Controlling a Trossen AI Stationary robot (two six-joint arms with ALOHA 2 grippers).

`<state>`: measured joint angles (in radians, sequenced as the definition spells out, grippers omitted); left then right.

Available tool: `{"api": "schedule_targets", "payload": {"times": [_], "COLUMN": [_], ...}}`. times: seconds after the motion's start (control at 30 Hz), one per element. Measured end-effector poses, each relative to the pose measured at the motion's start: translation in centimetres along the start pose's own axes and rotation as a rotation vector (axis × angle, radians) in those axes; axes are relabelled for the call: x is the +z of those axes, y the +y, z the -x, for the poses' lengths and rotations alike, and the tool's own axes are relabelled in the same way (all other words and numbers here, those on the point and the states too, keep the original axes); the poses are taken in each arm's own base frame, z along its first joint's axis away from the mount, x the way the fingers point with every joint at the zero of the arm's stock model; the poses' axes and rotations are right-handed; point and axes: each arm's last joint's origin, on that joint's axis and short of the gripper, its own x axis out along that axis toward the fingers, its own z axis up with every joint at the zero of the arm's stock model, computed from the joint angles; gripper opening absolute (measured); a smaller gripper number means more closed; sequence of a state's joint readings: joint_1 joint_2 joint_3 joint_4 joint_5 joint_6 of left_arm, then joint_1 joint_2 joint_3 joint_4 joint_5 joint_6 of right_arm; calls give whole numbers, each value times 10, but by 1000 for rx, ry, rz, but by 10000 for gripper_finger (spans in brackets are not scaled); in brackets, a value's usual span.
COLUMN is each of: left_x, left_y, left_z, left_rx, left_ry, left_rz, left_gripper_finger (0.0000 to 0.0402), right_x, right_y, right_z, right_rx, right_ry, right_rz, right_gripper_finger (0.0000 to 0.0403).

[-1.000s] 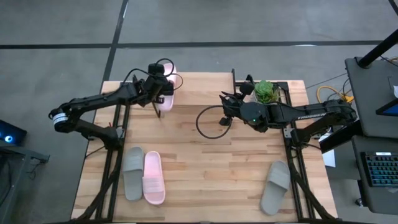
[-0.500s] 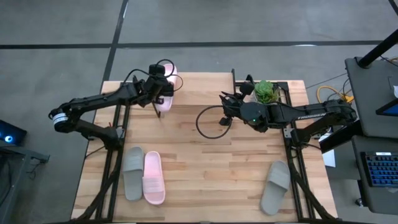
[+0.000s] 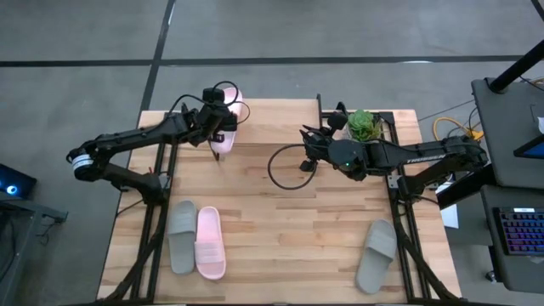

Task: Pick and place slides into the shelf
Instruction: Put the right pink slipper on the shelf, then put the pink slipper on the shelf

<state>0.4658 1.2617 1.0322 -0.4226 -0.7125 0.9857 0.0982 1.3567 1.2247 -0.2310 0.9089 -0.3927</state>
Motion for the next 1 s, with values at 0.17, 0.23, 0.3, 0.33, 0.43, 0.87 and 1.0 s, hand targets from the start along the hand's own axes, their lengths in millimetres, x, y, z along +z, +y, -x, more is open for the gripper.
{"api": "schedule_targets", "payload": {"times": [0.17, 0.23, 0.3, 0.33, 0.43, 0.87, 1.0], "left_x": [-1, -1, -1, -2, -1, -5, -12], "left_y": [1, 1, 0, 0, 1, 6, 14], "left_z": [-1, -1, -1, -1, -1, 8, 27], "left_rx": [1, 0, -1, -3, -2, 3, -54], "left_ry": [5, 6, 7, 9, 9, -24, -179], "left_rz": [15, 21, 21, 26, 38, 142, 274], "left_gripper_finger": [68, 81, 97, 106, 138, 232, 232], "right_x": [0, 0, 0, 0, 0, 0, 0], "right_y": [0, 0, 0, 0, 0, 0, 0], "right_z": [0, 0, 0, 0, 0, 0, 0], "right_rx": [0, 0, 0, 0, 0, 0, 0], "right_ry": [0, 0, 0, 0, 0, 0, 0], "right_rz": [0, 0, -5, -6, -6, -2, -8], "right_gripper_finger": [59, 59, 59, 59, 59, 59, 59]}}
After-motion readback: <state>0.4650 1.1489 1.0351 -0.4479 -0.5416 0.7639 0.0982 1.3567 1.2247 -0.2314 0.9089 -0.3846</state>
